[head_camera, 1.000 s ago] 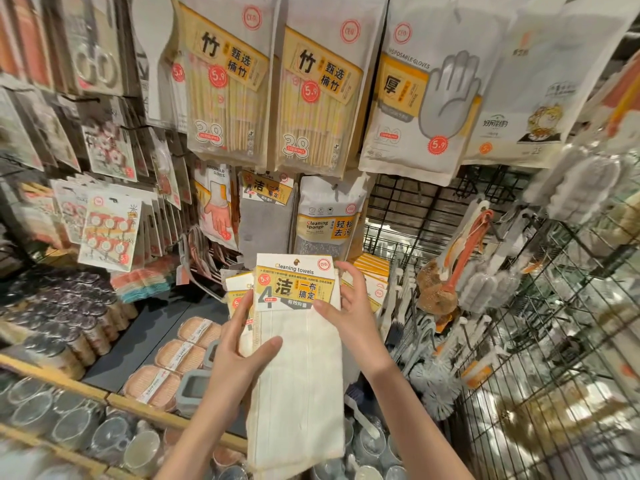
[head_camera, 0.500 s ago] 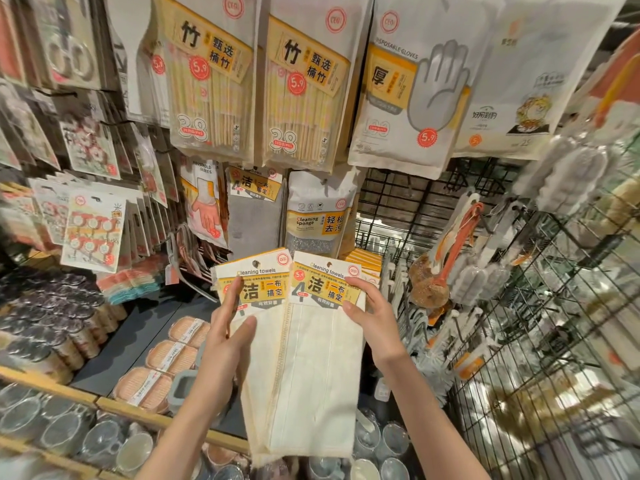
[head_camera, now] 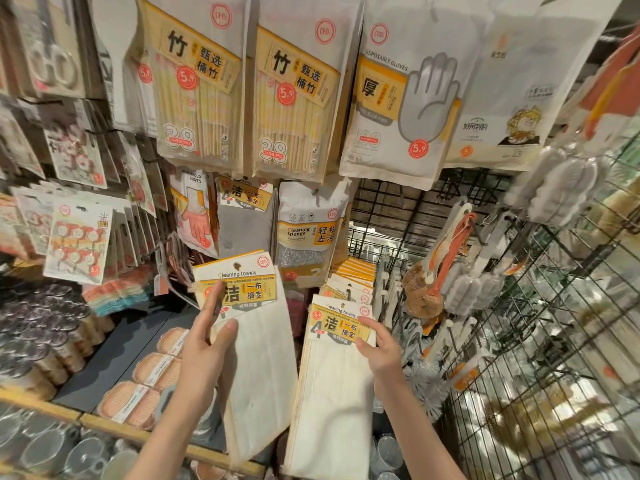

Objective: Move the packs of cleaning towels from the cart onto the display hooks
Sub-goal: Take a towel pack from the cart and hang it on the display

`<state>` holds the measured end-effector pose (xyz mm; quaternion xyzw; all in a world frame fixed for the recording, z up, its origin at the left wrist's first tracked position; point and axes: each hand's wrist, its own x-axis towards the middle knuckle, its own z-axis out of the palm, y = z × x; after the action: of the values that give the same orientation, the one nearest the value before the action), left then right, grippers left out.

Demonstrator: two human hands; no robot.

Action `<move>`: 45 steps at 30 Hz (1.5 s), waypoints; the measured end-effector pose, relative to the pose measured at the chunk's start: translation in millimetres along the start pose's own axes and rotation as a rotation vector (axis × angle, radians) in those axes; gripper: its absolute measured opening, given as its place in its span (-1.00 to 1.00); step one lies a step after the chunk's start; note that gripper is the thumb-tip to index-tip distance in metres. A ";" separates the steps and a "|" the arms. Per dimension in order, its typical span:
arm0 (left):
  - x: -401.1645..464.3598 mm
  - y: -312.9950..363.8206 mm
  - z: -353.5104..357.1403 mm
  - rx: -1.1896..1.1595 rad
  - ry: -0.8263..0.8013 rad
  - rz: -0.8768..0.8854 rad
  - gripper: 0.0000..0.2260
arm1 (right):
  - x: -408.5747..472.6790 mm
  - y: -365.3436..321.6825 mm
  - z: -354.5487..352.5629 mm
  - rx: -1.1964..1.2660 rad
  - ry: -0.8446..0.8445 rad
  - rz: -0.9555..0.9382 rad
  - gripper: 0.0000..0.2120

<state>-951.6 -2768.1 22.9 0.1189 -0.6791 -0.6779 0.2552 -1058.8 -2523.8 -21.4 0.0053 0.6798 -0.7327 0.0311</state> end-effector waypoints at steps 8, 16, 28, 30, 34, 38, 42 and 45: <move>5.3 -8.9 -9.7 0.032 0.023 -0.035 -0.47 | 28.6 17.6 -9.9 -0.020 0.092 0.020 -0.65; 9.4 -14.0 -9.3 0.032 0.021 -0.064 -0.50 | 53.0 31.9 -3.8 -0.134 0.117 -0.003 -0.63; 10.7 -14.0 -2.4 0.079 -0.020 -0.054 -0.50 | 52.7 43.8 -1.0 -0.126 0.166 0.026 -0.67; 10.3 -12.3 0.0 0.076 -0.016 -0.053 -0.50 | 52.8 44.5 -1.9 -0.119 0.170 0.031 -0.68; 8.6 -10.9 4.8 0.077 0.008 -0.074 -0.50 | 53.5 47.8 -6.2 -0.133 0.155 0.038 -0.67; 6.4 -9.2 10.7 0.066 0.011 -0.090 -0.50 | 53.7 53.5 -9.6 -0.171 0.149 0.053 -0.67; 6.3 -8.4 13.5 0.069 0.006 -0.100 -0.50 | 60.8 56.0 -7.3 -0.163 0.161 0.055 -0.66; 7.6 -9.0 14.0 0.074 0.010 -0.109 -0.50 | 68.2 55.7 -1.4 -0.139 0.157 0.075 -0.65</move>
<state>-966.7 -2760.4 16.2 0.1687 -0.6949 -0.6646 0.2167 -1124.0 -2529.2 -80.4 0.0861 0.7287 -0.6794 0.0055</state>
